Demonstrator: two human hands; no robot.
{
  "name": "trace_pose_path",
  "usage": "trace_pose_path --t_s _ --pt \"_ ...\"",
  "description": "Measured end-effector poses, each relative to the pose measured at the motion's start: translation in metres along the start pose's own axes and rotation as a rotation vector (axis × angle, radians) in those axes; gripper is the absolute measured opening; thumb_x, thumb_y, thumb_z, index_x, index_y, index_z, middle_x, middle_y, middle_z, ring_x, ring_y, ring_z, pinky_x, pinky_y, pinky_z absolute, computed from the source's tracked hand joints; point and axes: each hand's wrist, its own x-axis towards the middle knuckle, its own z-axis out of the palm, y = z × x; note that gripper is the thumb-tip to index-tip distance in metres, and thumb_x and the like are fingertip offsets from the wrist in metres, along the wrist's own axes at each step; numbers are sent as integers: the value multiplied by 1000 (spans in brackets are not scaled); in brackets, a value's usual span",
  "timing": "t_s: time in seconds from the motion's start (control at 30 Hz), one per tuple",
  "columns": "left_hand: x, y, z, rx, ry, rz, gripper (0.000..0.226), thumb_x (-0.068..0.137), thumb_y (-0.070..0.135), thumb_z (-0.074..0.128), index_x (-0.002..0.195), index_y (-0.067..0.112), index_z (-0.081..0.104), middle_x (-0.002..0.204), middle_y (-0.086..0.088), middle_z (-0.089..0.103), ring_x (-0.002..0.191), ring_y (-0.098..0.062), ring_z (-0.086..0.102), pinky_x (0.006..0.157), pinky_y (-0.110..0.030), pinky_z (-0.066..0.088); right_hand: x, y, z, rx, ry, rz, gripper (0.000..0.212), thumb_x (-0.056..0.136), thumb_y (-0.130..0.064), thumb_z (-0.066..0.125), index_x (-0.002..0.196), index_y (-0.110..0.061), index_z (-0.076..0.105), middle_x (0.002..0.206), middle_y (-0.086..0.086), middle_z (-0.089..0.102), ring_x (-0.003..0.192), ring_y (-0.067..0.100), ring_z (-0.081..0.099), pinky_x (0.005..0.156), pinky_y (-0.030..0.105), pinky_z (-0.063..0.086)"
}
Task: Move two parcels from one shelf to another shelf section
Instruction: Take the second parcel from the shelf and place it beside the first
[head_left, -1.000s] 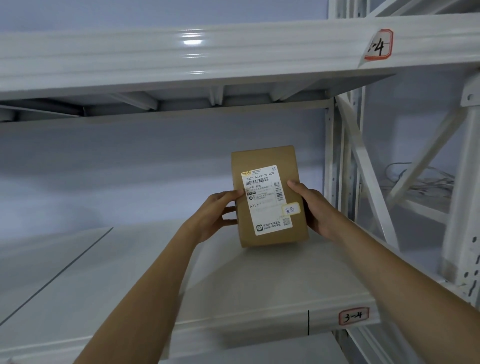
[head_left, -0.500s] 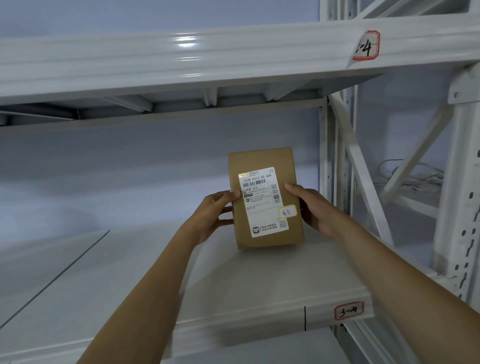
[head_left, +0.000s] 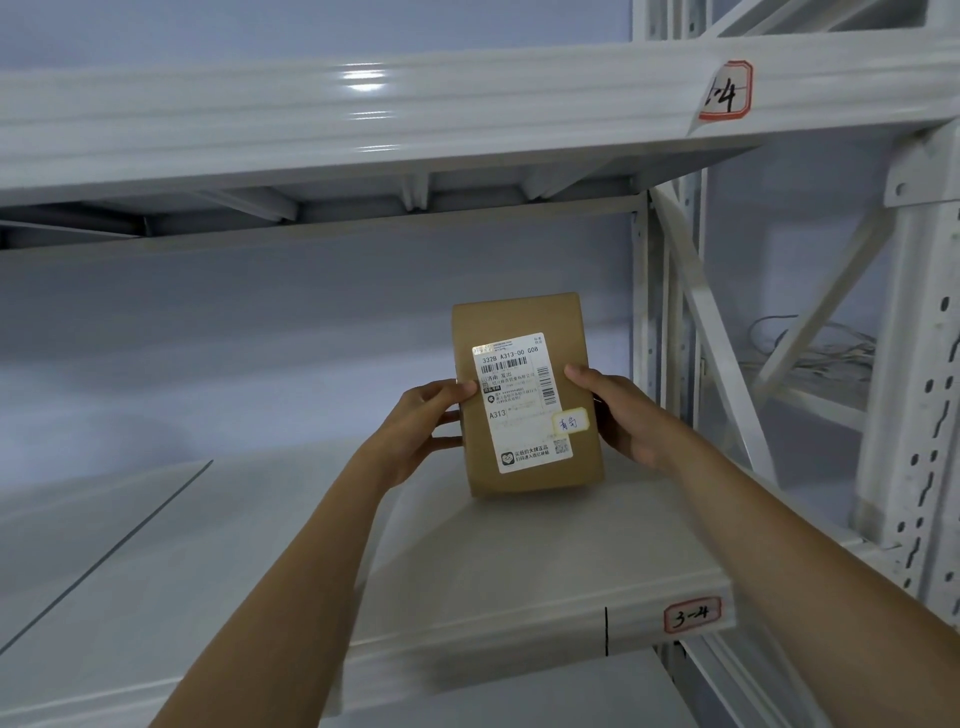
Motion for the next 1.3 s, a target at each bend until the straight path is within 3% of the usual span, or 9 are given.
trace_pose_path --t_s 0.2,0.37,0.47,0.63,0.83,0.97,1.17,1.3 --pt "-2 3 1 -6 -4 -16 44 96 41 64 131 14 65 124 -4 73 117 -27 67 87 -39 60 -5 -8 6 -3 37 30 30 99 -42 63 117 -20 73 113 0 81 117 24 70 105 34 49" --pt "-11 12 -2 3 -35 -32 27 98 44 60 114 25 70 119 0 73 114 -28 68 82 -36 59 -18 -19 17 -35 59 23 35 100 -42 63 120 -16 73 108 -3 81 106 18 70 91 27 51" --pt "-23 16 -14 6 -58 -28 29 98 44 59 117 24 69 121 -1 73 113 -30 69 82 -36 60 -32 -26 30 -54 49 1 41 101 -40 62 129 -12 71 118 2 79 109 19 70 90 26 50" --pt "-50 22 -34 35 -71 -5 39 99 43 59 128 17 66 125 -4 73 113 -30 71 87 -39 60 -52 -32 54 -66 28 -20 38 100 -39 64 126 -13 72 114 0 81 111 19 71 94 26 50" --pt "-103 34 -57 53 33 34 31 99 41 59 122 21 67 124 -2 73 115 -29 69 87 -39 59 -73 -41 91 -23 -48 -40 33 101 -35 63 123 -12 73 111 -1 81 108 18 71 92 25 51" --pt "-143 44 -72 71 140 74 29 99 39 58 119 21 70 118 1 76 114 -25 69 89 -38 58 -83 -44 119 32 -132 -57 32 102 -33 62 124 -13 73 117 0 80 111 19 70 100 28 50" --pt "-200 48 -100 83 255 79 26 100 37 56 117 24 70 111 6 78 111 -22 68 98 -43 54 -100 -46 170 85 -236 -75 24 103 -29 61 118 -16 75 109 -3 82 101 14 74 94 26 51" --pt "-237 53 -123 91 304 79 23 102 34 52 112 25 71 108 7 79 107 -18 69 93 -39 54 -111 -43 208 101 -298 -81 26 102 -30 62 122 -16 74 113 -3 81 103 14 73 97 27 52"
